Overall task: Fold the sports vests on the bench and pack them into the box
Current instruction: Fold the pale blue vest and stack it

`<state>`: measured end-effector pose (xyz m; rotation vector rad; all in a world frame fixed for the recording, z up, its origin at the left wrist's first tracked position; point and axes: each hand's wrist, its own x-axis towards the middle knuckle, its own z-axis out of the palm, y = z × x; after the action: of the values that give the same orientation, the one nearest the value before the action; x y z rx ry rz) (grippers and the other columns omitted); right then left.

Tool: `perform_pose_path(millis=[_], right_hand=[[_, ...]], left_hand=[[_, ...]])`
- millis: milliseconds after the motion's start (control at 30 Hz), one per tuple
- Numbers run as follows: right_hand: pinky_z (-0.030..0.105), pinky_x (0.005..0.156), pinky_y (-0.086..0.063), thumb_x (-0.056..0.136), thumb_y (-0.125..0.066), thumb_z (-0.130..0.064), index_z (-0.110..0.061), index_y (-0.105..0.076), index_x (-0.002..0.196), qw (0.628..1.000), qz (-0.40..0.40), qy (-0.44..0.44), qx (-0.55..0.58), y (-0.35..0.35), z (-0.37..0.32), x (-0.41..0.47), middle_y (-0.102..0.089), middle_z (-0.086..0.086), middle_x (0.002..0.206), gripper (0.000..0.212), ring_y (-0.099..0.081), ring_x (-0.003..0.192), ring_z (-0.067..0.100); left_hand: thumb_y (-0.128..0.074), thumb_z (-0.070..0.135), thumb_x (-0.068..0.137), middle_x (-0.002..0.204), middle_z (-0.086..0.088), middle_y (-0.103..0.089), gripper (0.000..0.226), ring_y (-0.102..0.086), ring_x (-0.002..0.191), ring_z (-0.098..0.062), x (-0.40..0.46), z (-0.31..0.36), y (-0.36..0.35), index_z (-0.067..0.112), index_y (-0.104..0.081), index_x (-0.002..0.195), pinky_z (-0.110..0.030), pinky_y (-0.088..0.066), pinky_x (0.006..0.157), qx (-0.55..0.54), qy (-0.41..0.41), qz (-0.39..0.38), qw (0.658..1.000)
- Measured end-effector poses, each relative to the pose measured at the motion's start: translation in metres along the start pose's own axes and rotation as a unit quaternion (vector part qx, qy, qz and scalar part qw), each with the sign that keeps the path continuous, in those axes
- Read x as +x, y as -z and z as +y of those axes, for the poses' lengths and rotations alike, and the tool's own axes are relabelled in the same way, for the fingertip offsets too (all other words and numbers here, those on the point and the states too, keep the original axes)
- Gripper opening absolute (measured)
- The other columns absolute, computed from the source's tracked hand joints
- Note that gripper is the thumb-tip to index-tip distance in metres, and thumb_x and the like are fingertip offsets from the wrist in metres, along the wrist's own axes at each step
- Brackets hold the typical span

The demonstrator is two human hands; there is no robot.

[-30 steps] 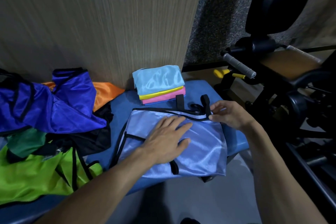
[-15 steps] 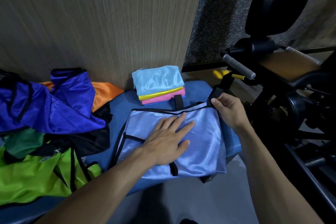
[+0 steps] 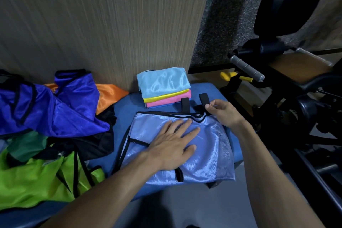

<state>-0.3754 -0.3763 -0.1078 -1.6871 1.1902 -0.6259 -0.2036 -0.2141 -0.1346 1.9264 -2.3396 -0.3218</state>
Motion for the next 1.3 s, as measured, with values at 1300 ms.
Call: perform_pose_path(millis=[1300], right_hand=[[0.038,0.058,-0.035,0.082,-0.069,-0.062,-0.012,-0.042,0.058,0.977,0.104,-0.025,-0.182,0.006,0.01,-0.052,-0.044,0.004,0.057,0.062,-0.05,0.062,0.027]], left_hand=[[-0.021,0.075,0.097,0.167,0.006,0.024,0.077,0.03,0.151,-0.026,-0.017,-0.026,0.009,0.039,0.003,0.161,-0.054,0.018,0.121,0.031,0.123,0.013,0.992]])
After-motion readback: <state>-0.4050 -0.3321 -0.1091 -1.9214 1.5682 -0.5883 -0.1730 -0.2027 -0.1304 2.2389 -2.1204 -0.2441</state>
